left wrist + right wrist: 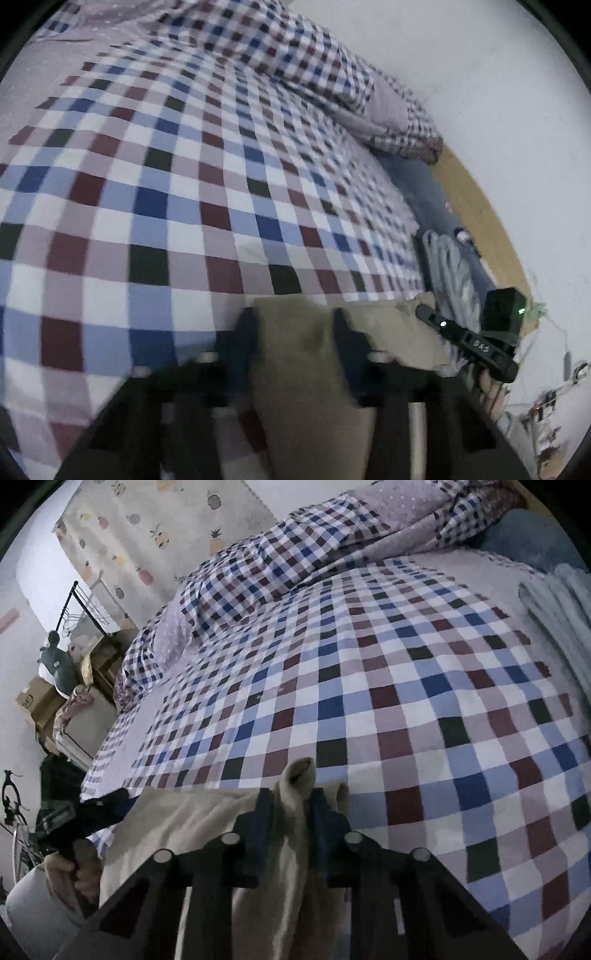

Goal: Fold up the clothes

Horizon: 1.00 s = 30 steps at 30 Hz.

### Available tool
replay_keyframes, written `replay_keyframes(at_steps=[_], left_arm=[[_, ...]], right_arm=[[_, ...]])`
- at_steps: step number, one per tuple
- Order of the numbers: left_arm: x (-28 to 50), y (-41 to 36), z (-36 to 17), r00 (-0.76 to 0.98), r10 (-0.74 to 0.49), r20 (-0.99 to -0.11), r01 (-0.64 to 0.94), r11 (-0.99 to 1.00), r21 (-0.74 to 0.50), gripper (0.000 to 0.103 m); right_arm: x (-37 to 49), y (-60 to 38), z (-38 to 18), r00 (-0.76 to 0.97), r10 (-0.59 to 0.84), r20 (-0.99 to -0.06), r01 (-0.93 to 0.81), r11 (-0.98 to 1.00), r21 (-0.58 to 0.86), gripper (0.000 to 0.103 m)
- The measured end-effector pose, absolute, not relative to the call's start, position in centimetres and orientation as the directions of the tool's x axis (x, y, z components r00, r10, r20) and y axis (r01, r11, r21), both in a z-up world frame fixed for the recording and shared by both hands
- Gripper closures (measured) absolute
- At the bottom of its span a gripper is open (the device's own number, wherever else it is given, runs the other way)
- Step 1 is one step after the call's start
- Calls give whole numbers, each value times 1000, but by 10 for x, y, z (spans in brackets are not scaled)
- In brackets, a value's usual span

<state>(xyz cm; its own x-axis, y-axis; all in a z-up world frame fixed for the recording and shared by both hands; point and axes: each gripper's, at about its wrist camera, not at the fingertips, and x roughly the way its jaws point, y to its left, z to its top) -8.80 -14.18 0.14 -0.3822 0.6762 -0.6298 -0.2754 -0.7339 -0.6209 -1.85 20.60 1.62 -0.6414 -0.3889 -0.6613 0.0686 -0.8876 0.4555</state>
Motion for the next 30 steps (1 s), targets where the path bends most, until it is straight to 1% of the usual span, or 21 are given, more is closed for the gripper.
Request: replay_keyframes(at_steps=[2,5,6,9,11,12,13,14,15,16,17,18,21,24,26,27,28,29,30], left_arm=[[-84,-147,-1,-422,672,-608,-263,-733,-627,95],[-77,-158,7,-514,666,-541,-253,-720,-646,97],[-74,-157,8,-532,658,-533,-257,-725,-639,97],[-77,-152,-3,-514,634,-578,-240,-753,-613,96],[-82,-156,-14,-488,651,-581,-216,-735,-642,94],[-83,-157,-16,-488,654,-579,-207,-731,-651,88],[-84,-159,-17,-489,655,-576,-198,-727,-658,88],[-84,-158,-18,-488,657,-575,-198,-725,-660,87],[-84,-157,-19,-486,659,-574,-199,-723,-662,87],[-84,-156,-19,-486,658,-576,-202,-725,-658,87],[-83,-154,-19,-486,655,-578,-205,-728,-654,86],[-84,-153,-20,-485,654,-580,-206,-730,-651,85],[-85,-154,-21,-482,663,-573,-207,-722,-660,82],[-87,-154,-21,-480,669,-568,-209,-715,-667,82],[-85,-154,-21,-484,664,-570,-214,-721,-659,82],[-85,-154,-21,-485,664,-569,-216,-722,-658,82],[-85,-154,-21,-486,663,-569,-218,-722,-656,82],[-85,-153,-21,-486,663,-569,-220,-723,-655,81],[-85,-153,-21,-486,663,-569,-220,-723,-655,81]], right_arm=[[-20,200,14,-637,-383,-669,74,-894,442,92],[-18,198,19,-666,-340,-664,68,-914,400,96],[-15,197,25,-686,-330,-648,73,-918,390,97],[-9,192,42,-738,-297,-606,88,-933,350,97],[-13,184,40,-730,-252,-635,80,-954,287,96],[-17,182,34,-718,-230,-657,68,-962,263,95],[-21,183,24,-697,-203,-688,36,-968,249,92],[-25,185,15,-674,-176,-717,4,-972,235,87],[-25,191,13,-670,-144,-728,-38,-973,227,85],[-25,197,12,-665,-113,-738,-78,-972,220,77],[-22,204,16,-679,-91,-729,-107,-969,221,72],[-19,209,21,-692,-88,-717,-116,-966,231,72],[-10,222,36,-730,-156,-665,-93,-942,322,72],[-6,216,45,-712,-321,-624,38,-906,423,71],[-8,201,41,-636,-448,-628,154,-871,466,72],[-8,195,35,-605,-450,-657,169,-879,446,72],[-9,188,30,-572,-451,-685,186,-885,427,74],[-10,182,24,-540,-448,-712,201,-891,408,77],[-10,188,20,-543,-419,-728,170,-904,393,82]])
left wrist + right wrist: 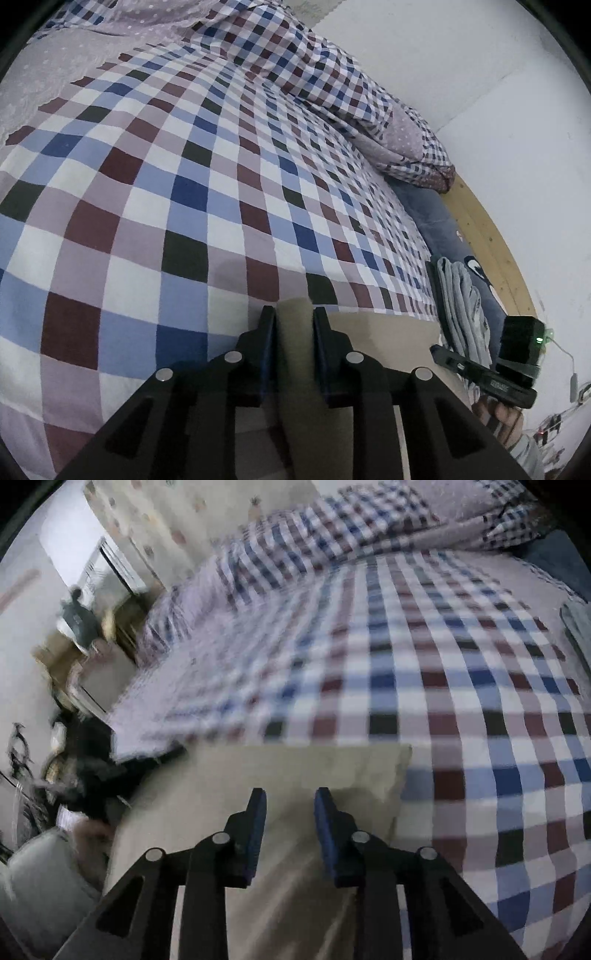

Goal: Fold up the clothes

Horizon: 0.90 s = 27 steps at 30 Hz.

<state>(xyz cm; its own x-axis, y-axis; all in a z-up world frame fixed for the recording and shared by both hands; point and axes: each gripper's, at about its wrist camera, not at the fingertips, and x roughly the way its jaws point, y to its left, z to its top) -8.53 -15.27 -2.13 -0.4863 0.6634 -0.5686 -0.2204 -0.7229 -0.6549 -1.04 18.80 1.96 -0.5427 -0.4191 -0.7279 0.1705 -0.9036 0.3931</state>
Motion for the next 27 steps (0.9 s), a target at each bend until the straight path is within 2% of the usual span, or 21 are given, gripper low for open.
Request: replay_keyframes(at_steps=[1,3,5,9,13,18,19,23,27], left_arm=[[-86,-153,-22,-486,664,-569,-220,-722,-656,81],[-86,-153,-22,-484,665,-568,-220,-721,-657,81],[-86,-154,-23,-484,666,-568,-220,-721,-658,81],[-86,-154,-24,-483,670,-564,-221,-716,-662,80],[-86,-155,-25,-483,674,-558,-224,-712,-666,79],[-86,-155,-25,-484,684,-546,-233,-702,-673,76],[-86,-155,-26,-483,687,-543,-236,-700,-675,76],[-86,-154,-26,-482,692,-538,-238,-694,-679,75],[-86,-152,-26,-481,692,-538,-239,-694,-679,74]], right_arm=[[-11,194,15,-544,-389,-743,140,-915,377,94],[-11,207,12,-553,-315,-772,60,-939,340,99],[-4,221,19,-580,-253,-775,-3,-950,312,98],[11,224,43,-623,-327,-710,52,-924,380,96],[30,184,57,-617,-413,-670,117,-890,441,96],[51,118,48,-519,-452,-725,237,-891,386,96],[51,115,39,-498,-428,-754,236,-904,357,102],[50,147,26,-477,-464,-746,178,-882,435,103],[59,174,35,-496,-406,-768,133,-909,395,103]])
